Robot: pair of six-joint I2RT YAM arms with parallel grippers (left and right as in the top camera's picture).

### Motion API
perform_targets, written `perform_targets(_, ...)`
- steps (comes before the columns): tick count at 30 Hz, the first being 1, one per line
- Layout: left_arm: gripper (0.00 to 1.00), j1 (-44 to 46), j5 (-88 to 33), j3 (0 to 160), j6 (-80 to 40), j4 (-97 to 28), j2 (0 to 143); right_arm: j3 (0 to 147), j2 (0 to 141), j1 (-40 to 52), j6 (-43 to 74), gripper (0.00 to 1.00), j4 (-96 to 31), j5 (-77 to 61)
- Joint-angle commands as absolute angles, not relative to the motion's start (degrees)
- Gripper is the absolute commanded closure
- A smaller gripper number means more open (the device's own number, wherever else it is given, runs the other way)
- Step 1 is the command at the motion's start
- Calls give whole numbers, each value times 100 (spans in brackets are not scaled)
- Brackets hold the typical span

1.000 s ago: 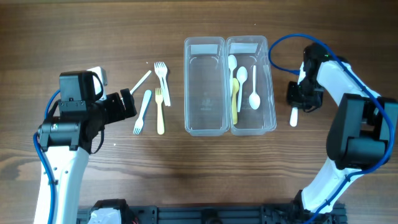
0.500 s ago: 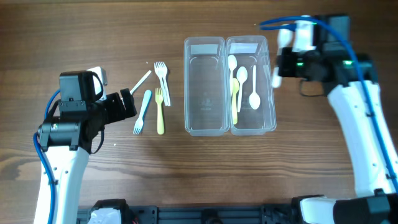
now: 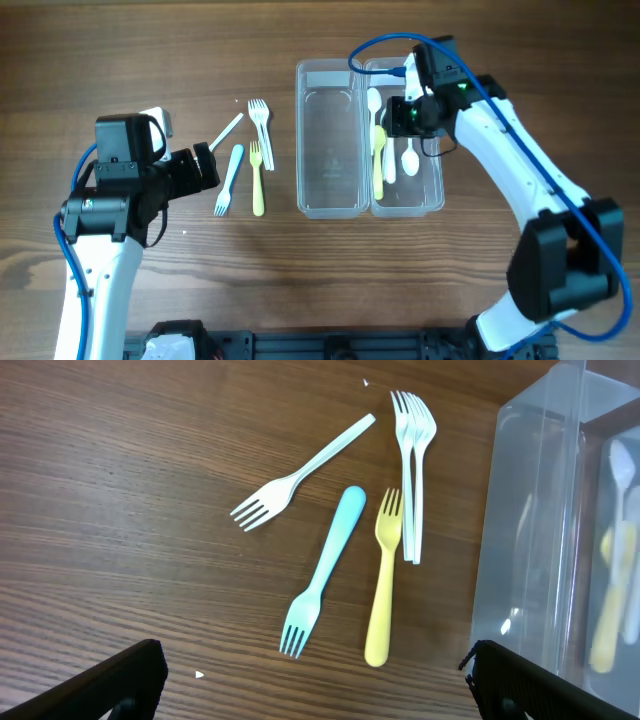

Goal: Pack container
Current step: 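Place the white spoon into the right container and withdraw right arm, then reach the left gripper to the blue fork and grasp it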

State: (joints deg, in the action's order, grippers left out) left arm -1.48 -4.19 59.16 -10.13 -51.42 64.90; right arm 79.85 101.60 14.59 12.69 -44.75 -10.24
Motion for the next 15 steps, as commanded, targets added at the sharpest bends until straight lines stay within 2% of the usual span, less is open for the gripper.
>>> perform_targets(1,0,-183,-403,6012,-939,-5129,6495,8289,9155,1332,1002,39,-4453,-788)
perform_targets(5,0,-183,-405,6012,-941,-4974,6495,8357,8208,707,1059,31,-4491,-491)
perform_targets(7,0,-183,-854,6012,-1323,-4613,6495,8357,7876,148,1120,29,-4716,-489)
perform_targets(9,0,-183,-1380,6012,-1741,-4611,6495,8357,7782,-403,1282,23,-5009,-513)
perform_targets(12,0,-183,-1522,6012,-1737,-4602,6495,8348,7863,-1041,1426,20,-5568,-517)
perform_targets(15,10,-172,-1520,6012,-1688,-4589,6495,8197,8075,-1433,1518,19,-5911,-515)
